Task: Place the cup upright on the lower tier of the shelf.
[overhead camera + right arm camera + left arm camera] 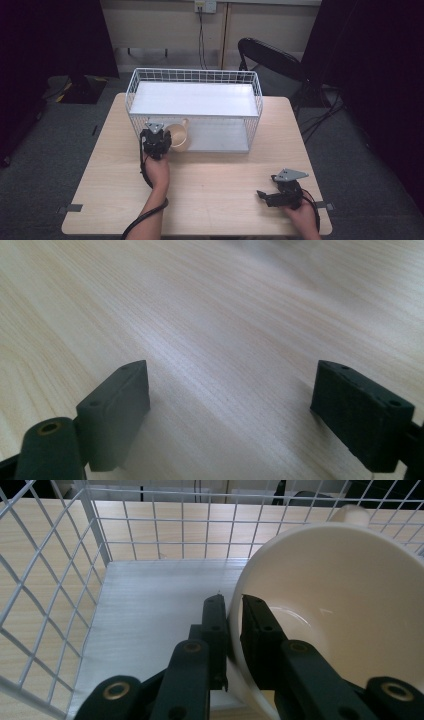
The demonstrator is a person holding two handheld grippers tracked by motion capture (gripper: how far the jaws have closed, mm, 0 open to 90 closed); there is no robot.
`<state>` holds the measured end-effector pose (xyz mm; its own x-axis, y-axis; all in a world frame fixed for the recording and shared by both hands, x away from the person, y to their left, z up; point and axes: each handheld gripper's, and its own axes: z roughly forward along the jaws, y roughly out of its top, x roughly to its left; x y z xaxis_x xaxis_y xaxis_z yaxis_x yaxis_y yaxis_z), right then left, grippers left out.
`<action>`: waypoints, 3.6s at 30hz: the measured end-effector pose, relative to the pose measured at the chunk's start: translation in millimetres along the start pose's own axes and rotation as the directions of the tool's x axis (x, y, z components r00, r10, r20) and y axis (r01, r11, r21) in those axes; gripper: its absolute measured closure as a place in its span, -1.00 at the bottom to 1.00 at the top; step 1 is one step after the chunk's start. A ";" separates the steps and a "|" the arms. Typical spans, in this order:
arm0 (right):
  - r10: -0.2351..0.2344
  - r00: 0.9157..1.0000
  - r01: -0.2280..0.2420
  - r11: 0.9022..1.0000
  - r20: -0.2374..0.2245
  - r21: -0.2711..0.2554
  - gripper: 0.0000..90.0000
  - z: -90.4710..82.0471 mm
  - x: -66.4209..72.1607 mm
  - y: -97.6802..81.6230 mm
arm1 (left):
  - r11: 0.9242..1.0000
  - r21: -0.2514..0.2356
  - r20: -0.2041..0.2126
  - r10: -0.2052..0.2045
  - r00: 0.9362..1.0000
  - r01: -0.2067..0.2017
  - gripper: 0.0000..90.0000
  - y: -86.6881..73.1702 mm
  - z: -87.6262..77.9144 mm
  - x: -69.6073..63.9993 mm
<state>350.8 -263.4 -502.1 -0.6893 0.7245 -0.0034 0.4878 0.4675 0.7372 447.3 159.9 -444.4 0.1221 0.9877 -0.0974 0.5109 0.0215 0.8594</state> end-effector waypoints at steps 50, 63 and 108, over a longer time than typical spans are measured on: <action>0.000 1.000 0.000 1.000 0.000 0.000 -0.67 -0.1 0.1 -0.1 | 0.997 -0.037 0.136 0.073 0.988 -0.069 -0.32 5.1 -23.3 12.4; 0.000 1.000 0.000 1.000 0.000 0.001 -0.67 -0.1 0.1 0.0 | 0.994 -0.051 0.191 0.103 0.976 -0.095 -0.41 11.7 -44.0 14.0; 0.000 1.000 0.000 1.000 0.003 0.001 -0.67 -0.2 0.3 0.0 | 0.988 0.006 0.197 0.152 0.969 -0.156 -0.32 -16.0 -33.2 -0.2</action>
<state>350.5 -263.2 -502.0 -0.6877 0.7260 -0.0051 0.4885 0.4679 0.7365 410.8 164.5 -441.4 0.3634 0.9295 -0.0624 0.4909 -0.1341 0.8609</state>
